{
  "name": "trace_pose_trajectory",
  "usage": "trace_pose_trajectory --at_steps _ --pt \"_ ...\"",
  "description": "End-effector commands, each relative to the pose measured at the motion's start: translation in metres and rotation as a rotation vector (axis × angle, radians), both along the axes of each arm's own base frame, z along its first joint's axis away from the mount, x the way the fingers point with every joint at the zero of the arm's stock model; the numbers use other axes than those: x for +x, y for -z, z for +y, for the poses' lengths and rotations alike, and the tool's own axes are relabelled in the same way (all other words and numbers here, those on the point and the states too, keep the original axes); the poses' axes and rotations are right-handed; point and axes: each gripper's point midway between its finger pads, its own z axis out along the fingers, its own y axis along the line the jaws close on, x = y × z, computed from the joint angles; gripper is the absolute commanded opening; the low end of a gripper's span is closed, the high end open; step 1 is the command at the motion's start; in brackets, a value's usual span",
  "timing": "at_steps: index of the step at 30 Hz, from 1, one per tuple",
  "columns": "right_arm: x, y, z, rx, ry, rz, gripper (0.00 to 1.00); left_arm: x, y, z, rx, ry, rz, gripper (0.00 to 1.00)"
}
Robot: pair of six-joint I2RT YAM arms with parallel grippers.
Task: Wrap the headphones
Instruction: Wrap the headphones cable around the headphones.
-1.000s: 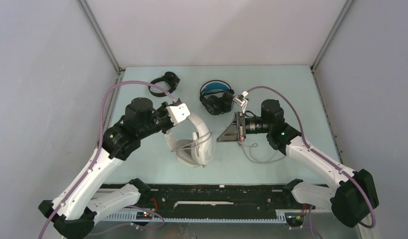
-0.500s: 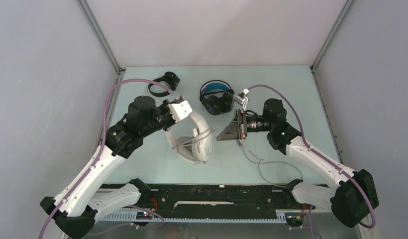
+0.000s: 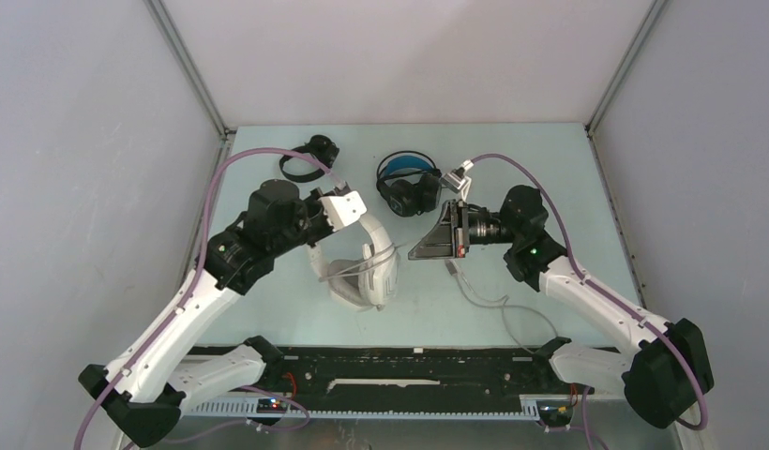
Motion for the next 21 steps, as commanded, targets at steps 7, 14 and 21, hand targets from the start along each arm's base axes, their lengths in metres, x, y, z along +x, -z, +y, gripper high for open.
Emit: trace_pose_trajectory --at_steps 7,14,21 --pt "0.000 -0.052 0.001 0.142 -0.016 -0.131 0.10 0.008 0.007 0.015 0.039 -0.085 0.002 0.00" --pt "0.013 -0.068 0.013 0.151 -0.006 -0.153 0.10 0.018 0.012 0.020 -0.051 -0.244 0.054 0.00" --pt "0.025 -0.074 0.033 0.120 -0.007 -0.169 0.13 0.022 0.018 0.021 -0.106 -0.376 0.166 0.00"
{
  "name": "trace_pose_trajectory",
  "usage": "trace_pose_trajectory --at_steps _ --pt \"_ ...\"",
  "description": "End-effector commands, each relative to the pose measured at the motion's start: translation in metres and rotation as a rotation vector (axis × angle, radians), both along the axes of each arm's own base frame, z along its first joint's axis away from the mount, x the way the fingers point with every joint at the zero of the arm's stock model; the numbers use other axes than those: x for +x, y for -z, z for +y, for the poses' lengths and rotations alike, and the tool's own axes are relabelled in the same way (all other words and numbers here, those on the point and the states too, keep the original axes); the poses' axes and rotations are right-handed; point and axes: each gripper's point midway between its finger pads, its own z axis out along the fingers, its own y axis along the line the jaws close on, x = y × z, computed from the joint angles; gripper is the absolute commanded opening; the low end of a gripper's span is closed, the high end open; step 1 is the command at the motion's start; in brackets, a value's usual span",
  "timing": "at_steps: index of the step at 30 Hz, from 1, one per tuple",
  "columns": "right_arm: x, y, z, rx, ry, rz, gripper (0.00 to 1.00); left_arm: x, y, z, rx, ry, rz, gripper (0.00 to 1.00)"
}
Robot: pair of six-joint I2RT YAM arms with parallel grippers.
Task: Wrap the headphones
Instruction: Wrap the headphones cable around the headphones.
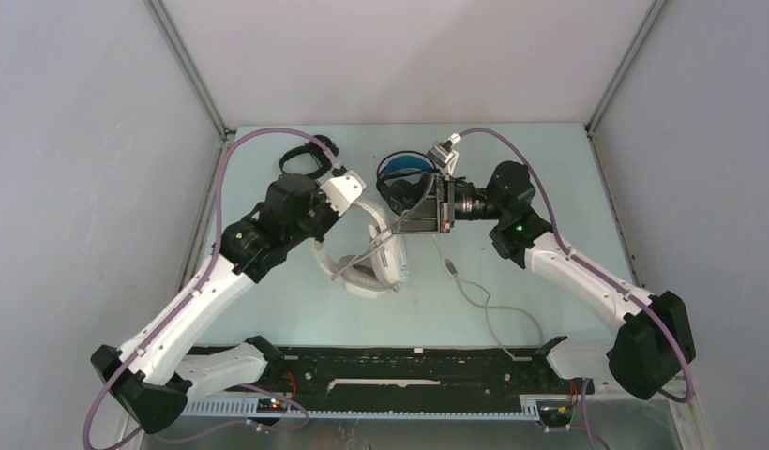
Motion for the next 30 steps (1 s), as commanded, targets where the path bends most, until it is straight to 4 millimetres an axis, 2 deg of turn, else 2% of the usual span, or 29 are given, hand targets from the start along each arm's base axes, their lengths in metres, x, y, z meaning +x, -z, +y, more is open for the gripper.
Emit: trace_pose_trajectory --at_steps 1,7,14,23,30 --pt "-0.001 -0.038 0.010 0.067 -0.009 -0.131 0.14 0.005 -0.002 0.011 -0.033 -0.146 0.065 0.00" --pt "0.003 -0.036 0.024 0.057 -0.019 -0.119 0.14 0.008 0.006 0.016 -0.047 -0.240 0.107 0.00" --pt "0.009 -0.026 0.042 0.021 -0.006 -0.118 0.16 0.014 0.005 0.009 -0.194 -0.376 0.161 0.00" --pt "0.017 -0.013 0.065 -0.082 0.067 -0.198 0.17 0.024 -0.009 0.014 -0.385 -0.602 0.157 0.00" --pt "0.026 0.004 0.065 -0.177 0.176 -0.285 0.17 0.027 -0.027 0.014 -0.552 -0.690 0.151 0.00"
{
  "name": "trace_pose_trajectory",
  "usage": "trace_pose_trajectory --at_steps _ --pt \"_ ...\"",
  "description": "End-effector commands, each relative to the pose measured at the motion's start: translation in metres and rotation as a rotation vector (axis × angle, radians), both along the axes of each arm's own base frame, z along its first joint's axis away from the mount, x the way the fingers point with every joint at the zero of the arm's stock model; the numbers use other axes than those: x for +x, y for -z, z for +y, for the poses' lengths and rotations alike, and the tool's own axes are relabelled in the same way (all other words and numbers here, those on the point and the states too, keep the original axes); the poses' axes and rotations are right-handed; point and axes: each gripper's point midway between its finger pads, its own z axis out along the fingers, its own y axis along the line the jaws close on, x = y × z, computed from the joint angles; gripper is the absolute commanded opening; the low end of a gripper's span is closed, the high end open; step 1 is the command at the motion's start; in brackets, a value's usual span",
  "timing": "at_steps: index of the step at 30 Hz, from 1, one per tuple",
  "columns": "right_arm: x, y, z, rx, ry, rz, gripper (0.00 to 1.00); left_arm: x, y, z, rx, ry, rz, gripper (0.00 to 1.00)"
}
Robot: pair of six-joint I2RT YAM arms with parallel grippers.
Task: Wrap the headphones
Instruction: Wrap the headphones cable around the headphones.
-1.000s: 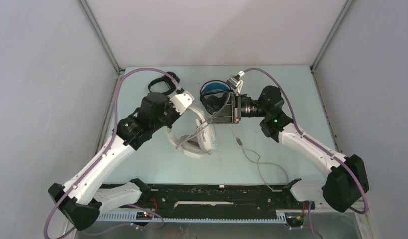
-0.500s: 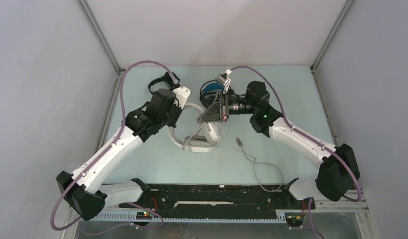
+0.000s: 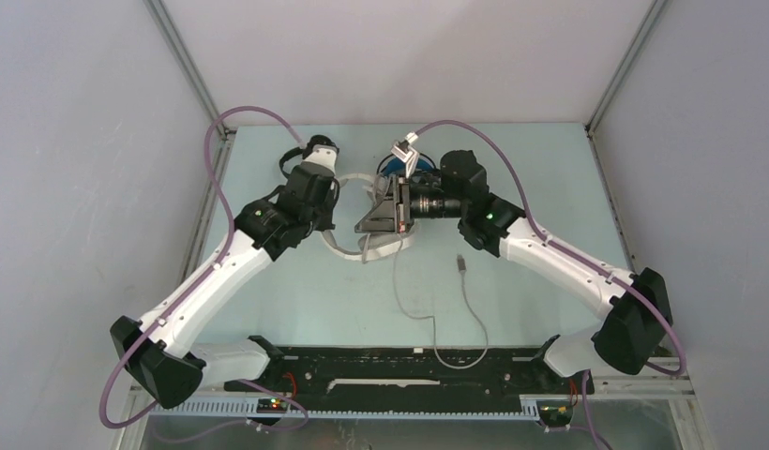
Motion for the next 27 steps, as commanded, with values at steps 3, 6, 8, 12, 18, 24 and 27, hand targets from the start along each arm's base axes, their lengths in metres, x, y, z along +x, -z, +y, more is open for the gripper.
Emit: trace_pose_trajectory --at_steps 3,6,8,12,18,24,27 --pt "0.010 -0.006 -0.009 -0.072 0.131 -0.156 0.17 0.015 -0.065 -0.013 -0.312 -0.147 -0.166 0.00" --pt "0.014 -0.010 -0.015 -0.084 0.186 -0.203 0.17 0.018 -0.072 -0.008 -0.348 -0.218 -0.184 0.00" --pt "0.010 -0.015 -0.017 -0.077 0.180 -0.227 0.17 0.019 -0.077 -0.005 -0.371 -0.246 -0.198 0.00" --pt "0.009 -0.008 -0.019 -0.130 0.224 -0.283 0.17 0.017 -0.090 -0.005 -0.450 -0.271 -0.236 0.00" --pt "0.008 -0.007 -0.020 -0.157 0.254 -0.316 0.16 0.013 -0.113 -0.006 -0.562 -0.292 -0.274 0.00" --pt "0.007 0.004 -0.023 -0.222 0.300 -0.395 0.15 0.013 -0.121 0.002 -0.603 -0.330 -0.305 0.00" --pt "0.010 0.011 -0.025 -0.236 0.334 -0.424 0.14 0.011 -0.125 0.008 -0.616 -0.358 -0.320 0.00"
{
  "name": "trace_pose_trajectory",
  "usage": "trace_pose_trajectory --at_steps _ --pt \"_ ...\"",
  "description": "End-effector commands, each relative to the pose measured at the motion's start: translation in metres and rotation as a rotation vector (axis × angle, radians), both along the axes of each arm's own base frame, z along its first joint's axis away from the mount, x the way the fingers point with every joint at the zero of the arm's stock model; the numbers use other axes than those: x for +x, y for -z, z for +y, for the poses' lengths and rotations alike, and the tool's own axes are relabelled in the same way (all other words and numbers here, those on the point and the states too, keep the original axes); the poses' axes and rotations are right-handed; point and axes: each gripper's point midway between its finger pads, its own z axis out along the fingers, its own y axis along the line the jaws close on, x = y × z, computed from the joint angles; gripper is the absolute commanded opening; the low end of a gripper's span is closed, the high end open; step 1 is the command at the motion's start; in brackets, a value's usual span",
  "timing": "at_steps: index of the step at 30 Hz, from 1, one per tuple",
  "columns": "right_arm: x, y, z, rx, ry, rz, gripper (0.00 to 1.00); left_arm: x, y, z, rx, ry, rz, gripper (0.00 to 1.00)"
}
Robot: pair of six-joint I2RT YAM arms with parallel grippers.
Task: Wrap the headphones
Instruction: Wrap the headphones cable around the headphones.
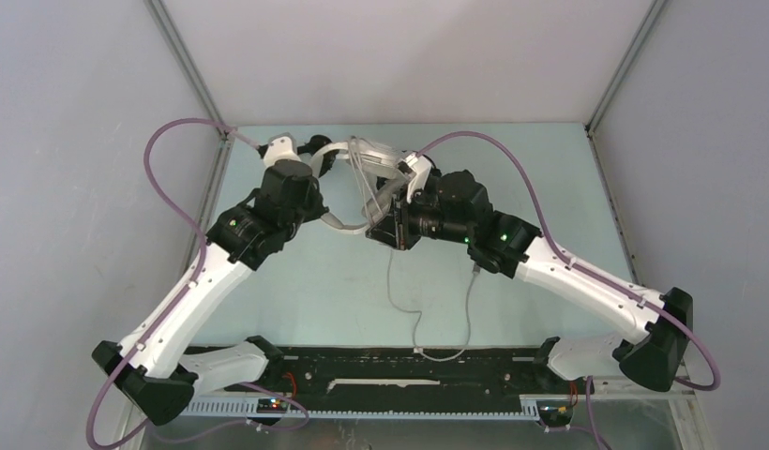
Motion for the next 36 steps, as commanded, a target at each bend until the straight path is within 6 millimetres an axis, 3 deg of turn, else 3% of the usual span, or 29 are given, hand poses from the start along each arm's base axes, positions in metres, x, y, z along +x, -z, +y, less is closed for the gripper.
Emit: trace_pose_trajectory --at_steps 1,15,25,36 --pt "0.006 -0.017 -0.010 0.009 0.070 -0.120 0.14 0.009 -0.077 0.006 -0.215 -0.100 -0.211 0.00" --pt "0.013 -0.003 -0.001 0.023 0.141 -0.176 0.15 0.001 -0.104 0.004 -0.309 -0.094 -0.249 0.00" --pt "0.027 0.012 0.011 0.085 0.237 -0.261 0.15 0.000 -0.108 -0.001 -0.329 -0.079 -0.231 0.00" --pt "0.010 0.041 0.023 0.134 0.145 -0.391 0.18 0.003 -0.113 0.006 -0.286 -0.109 -0.232 0.00"
